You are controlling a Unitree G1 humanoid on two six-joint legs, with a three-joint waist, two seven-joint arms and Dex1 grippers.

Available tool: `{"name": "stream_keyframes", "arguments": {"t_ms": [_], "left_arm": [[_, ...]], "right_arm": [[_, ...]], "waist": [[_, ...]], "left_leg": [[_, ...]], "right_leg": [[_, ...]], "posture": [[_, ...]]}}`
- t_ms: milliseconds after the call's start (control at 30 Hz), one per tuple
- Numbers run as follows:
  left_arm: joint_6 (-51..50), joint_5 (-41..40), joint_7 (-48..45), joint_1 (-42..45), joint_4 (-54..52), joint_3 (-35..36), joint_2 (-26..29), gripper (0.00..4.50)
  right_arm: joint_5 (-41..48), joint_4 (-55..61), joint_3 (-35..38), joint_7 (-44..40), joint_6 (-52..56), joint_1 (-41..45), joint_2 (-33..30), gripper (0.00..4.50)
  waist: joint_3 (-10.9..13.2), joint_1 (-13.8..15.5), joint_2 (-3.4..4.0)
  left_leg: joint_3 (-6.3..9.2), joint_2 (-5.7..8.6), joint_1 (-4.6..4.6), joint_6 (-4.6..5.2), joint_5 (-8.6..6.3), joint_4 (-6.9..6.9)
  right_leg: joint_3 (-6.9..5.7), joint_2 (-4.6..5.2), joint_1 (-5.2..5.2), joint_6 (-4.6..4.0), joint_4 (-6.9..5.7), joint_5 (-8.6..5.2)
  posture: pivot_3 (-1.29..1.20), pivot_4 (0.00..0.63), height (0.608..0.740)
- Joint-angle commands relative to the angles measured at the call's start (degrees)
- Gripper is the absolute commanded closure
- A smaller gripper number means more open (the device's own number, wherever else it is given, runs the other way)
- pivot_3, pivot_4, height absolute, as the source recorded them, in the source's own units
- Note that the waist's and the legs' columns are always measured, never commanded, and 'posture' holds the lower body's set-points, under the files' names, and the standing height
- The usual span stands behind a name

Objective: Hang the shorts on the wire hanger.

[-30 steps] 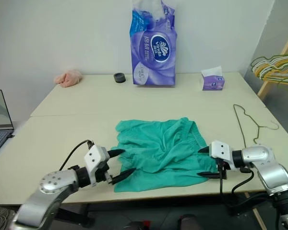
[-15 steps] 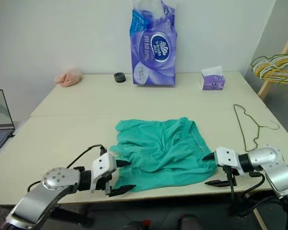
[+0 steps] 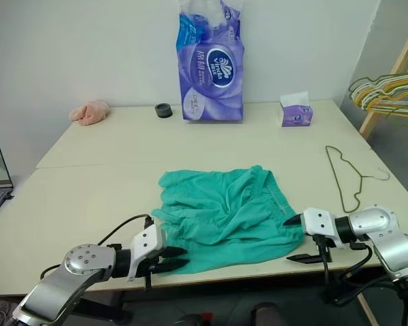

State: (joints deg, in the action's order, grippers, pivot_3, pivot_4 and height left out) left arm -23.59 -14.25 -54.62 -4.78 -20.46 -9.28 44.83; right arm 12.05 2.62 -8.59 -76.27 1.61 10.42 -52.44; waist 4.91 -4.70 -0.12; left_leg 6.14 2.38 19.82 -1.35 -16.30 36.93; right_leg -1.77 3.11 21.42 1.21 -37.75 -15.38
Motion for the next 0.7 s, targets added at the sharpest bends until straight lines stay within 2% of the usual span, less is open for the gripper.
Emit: {"name": "stream_keyframes", "arguments": {"t_ms": [33, 200, 400, 500, 700], "left_arm": [[2.2, 0.6, 1.4, 0.2, 0.3, 1.9, -0.6, 4.40], [1.3, -1.9, 3.0, 1.4, 0.1, 4.3, -2.8, 4.46], [-0.4, -3.9, 3.2, 2.0, -1.0, 6.2, -3.2, 4.46], [-0.8, -4.1, 3.4, 2.1, -1.1, 6.6, -3.1, 4.50], [-0.9, -4.1, 3.2, 1.6, -1.3, 7.4, -2.4, 4.50]], "right_arm": [[-1.7, 2.0, 0.3, 0.4, -2.6, 1.3, -0.5, 0.00], [-8.7, -1.6, -1.6, 1.2, -10.8, 2.3, -2.0, 0.00], [-14.7, -6.0, -4.9, 5.0, -16.9, 5.7, 1.2, 0.00], [-15.5, -7.5, -5.9, 6.1, -18.3, 6.7, 3.1, 0.61], [-15.2, -8.1, -6.2, 5.9, -18.7, 7.7, 4.2, 2.63]], "waist": [[0.0, 0.0, 0.00], [0.0, 0.0, 0.00], [0.0, -0.2, -0.01], [0.0, -0.2, 0.00], [0.0, -0.1, -0.01]], "left_leg": [[-0.01, 0.00, 0.00, 0.00, 0.00, 0.00], [-0.03, 0.01, 0.00, -0.01, 0.00, 0.01], [-0.04, -0.01, -0.04, -0.01, 0.00, 0.01], [-0.07, -0.01, -0.05, -0.01, 0.00, 0.02], [-0.16, 0.02, -0.07, -0.01, 0.00, 0.04]], "right_leg": [[0.01, 0.00, 0.00, 0.00, 0.00, 0.00], [0.02, 0.01, 0.00, 0.00, 0.00, 0.00], [0.04, -0.01, 0.00, 0.00, -0.04, 0.00], [0.08, -0.02, 0.00, -0.01, -0.07, 0.01], [0.23, -0.01, 0.01, -0.01, -0.08, 0.01]], "posture": [[-0.19, 0.038, 0.740], [-0.19, 0.038, 0.740], [-0.18, 0.034, 0.740], [-0.17, 0.032, 0.740], [-0.17, 0.032, 0.740]]}}
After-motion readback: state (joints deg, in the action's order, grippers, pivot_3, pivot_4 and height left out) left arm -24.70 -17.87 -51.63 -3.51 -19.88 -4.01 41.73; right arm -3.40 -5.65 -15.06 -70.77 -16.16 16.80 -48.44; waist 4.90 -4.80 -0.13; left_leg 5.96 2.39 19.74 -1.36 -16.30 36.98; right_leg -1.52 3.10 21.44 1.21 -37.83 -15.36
